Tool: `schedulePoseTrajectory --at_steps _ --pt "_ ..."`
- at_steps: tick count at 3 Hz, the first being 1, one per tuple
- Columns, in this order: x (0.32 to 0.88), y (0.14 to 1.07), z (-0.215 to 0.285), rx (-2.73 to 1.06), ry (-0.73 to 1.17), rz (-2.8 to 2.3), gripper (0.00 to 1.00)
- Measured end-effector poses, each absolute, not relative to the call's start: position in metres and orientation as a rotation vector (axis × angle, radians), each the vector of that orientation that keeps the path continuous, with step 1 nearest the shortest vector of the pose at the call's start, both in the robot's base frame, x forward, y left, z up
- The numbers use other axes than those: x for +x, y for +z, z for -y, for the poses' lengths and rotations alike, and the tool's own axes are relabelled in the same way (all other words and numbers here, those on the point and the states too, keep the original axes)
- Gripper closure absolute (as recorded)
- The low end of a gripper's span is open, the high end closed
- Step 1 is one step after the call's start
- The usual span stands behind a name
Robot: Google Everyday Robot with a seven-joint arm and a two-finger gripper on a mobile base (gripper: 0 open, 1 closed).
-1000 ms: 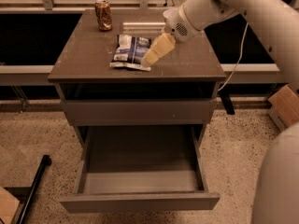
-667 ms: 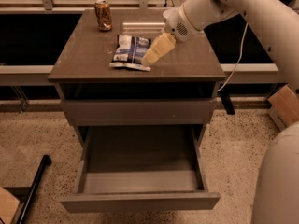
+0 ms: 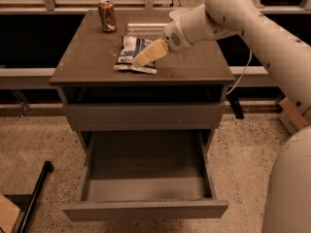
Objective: Place blue chip bag into middle drawer
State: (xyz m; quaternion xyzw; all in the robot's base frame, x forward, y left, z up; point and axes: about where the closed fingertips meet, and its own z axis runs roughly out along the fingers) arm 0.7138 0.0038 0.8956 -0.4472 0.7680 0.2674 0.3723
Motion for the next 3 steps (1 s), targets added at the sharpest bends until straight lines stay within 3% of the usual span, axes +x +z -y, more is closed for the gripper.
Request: schedulePoseTrajectory --at_steps 3 --pt "0.804 0.848 -0.049 -0.914 0.769 -1.900 0.00"
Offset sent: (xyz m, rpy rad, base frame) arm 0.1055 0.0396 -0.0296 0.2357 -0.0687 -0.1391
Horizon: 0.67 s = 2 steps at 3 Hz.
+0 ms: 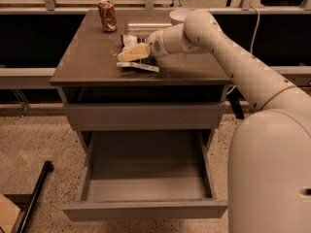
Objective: Place blue chip bag into middle drawer
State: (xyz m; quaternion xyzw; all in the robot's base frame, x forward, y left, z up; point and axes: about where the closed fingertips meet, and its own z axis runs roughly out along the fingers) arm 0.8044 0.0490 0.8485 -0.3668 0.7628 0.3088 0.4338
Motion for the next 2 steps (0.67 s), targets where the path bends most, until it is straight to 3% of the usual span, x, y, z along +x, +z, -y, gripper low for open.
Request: schedulePoseTrajectory --at_steps 1,2 --pt "0.8131 0.8321 -0.0584 -0.903 0.778 -1.926 0.00" --pt "0.8138 0.8316 -0.0591 -0.901 0.770 -1.933 0.19"
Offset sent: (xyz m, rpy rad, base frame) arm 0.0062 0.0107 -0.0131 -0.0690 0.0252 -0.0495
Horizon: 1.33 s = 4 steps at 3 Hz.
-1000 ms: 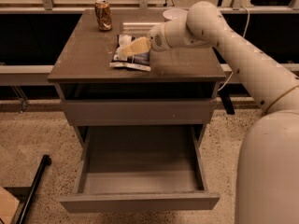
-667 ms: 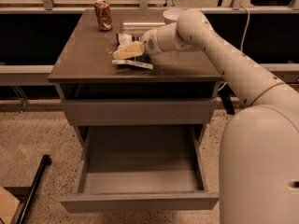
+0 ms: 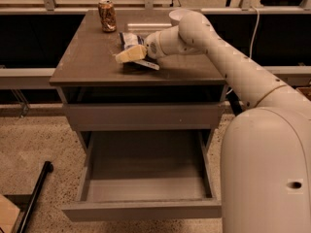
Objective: Place blue chip bag into middle drawer
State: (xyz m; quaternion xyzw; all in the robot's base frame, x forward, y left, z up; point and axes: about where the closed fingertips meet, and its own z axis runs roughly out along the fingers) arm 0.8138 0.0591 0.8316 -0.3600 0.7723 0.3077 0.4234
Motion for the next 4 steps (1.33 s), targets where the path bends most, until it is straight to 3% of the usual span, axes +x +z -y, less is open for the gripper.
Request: schedulePoseTrajectory --at_steps 2,3,4 --pt "0.8138 0.8356 -0.0591 -0.901 0.770 -1.933 0.66" --pt "0.8138 0.8396 -0.0590 -0.901 0.770 -1.933 0.96" --pt "0.8138 0.8410 -0.0590 -0.901 0.770 -1.933 1.00"
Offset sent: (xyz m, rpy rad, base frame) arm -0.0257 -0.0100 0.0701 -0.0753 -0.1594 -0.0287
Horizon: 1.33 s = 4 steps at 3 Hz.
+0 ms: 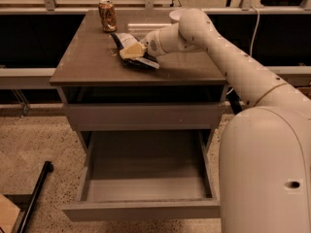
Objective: Place blue chip bag into middle drawer
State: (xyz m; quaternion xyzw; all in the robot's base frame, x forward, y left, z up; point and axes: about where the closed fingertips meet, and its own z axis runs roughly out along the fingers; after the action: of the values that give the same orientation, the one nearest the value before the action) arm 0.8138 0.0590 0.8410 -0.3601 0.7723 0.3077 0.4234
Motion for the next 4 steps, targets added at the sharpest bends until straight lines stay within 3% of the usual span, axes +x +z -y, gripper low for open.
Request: schedulePoseTrajectory --at_steps 3,4 --pt "0.8137 0.8414 -0.0591 -0.901 0.770 -1.933 1.00" --pt "0.8137 0.8416 -0.0591 -0.901 0.770 -1.933 0.74"
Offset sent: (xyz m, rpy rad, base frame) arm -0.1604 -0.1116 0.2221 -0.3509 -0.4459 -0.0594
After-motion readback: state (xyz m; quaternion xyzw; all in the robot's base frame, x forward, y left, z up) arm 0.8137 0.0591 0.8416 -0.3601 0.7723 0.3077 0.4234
